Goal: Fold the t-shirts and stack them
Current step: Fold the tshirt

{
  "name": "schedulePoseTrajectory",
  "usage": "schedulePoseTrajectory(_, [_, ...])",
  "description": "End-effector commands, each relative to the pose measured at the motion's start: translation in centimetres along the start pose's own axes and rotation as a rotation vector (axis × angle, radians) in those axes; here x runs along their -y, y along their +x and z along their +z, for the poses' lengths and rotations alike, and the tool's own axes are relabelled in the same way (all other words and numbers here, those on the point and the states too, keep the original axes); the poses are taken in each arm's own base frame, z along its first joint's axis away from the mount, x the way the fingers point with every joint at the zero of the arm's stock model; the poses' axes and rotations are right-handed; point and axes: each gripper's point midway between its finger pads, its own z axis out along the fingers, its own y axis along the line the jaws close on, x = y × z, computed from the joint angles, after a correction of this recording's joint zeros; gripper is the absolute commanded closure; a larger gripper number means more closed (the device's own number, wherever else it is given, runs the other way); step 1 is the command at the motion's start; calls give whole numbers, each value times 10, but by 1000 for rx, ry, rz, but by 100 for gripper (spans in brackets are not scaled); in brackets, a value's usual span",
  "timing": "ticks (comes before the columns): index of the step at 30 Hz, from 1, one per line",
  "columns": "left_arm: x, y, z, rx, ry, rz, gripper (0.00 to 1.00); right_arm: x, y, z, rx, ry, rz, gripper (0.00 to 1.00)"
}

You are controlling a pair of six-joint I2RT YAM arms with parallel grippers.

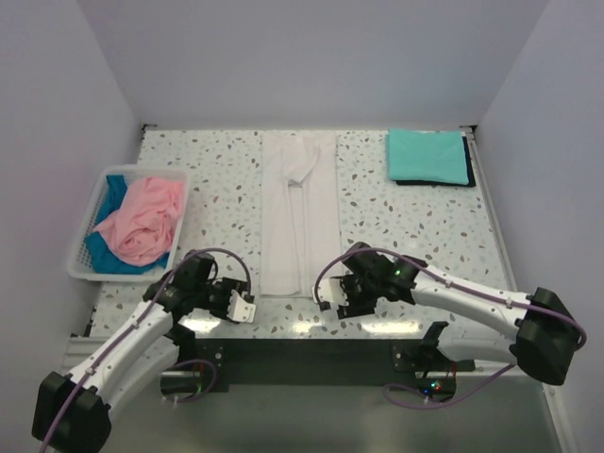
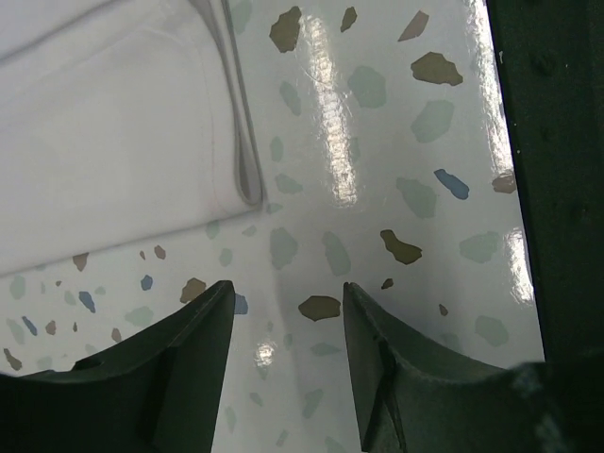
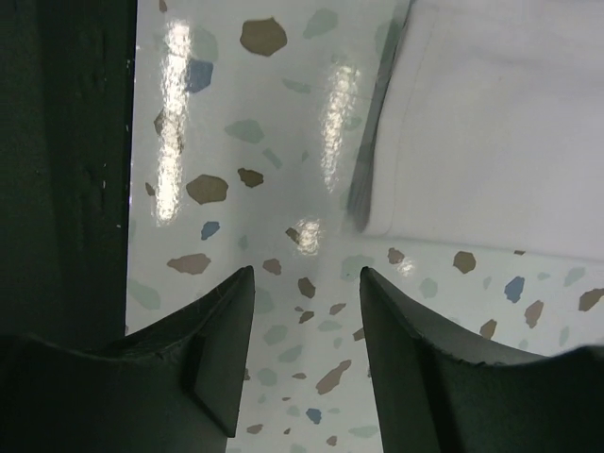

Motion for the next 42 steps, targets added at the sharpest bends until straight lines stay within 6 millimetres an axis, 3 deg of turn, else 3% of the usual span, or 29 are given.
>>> schedulePoseTrajectory(1, [-3, -17, 1, 84, -3, 97, 45, 11, -32, -8, 85, 21, -27, 48])
schedulePoseTrajectory(6, [-3, -12, 9, 69, 35, 81, 47, 11, -27, 6, 60, 2, -80, 49])
schedulePoseTrajectory(12, [-25, -19, 20, 94, 12, 114, 49, 20, -31, 31, 54, -14, -139, 52])
schedulePoseTrajectory(18, [-40, -23, 24, 100, 17, 143, 50, 30, -36, 43, 58, -3, -172, 54])
schedulePoseTrajectory(22, [-44, -28, 24, 106, 26, 161, 51, 29, -34, 40, 48, -5, -170, 57])
schedulePoseTrajectory(26, [-45, -32, 22, 111, 32, 171, 51, 23, -50, 6, 113, 6, -199, 58])
schedulePoseTrajectory(30, [-48, -36, 23, 122, 30, 171, 51, 17, -54, -9, 147, 4, -233, 55])
schedulePoseTrajectory(38, [-48, -38, 34, 115, 62, 156, 52, 22, -36, 20, 84, -1, -237, 52])
schedulePoseTrajectory(42, [-49, -35, 38, 105, 64, 159, 52, 37, -26, 31, 65, 26, -195, 52])
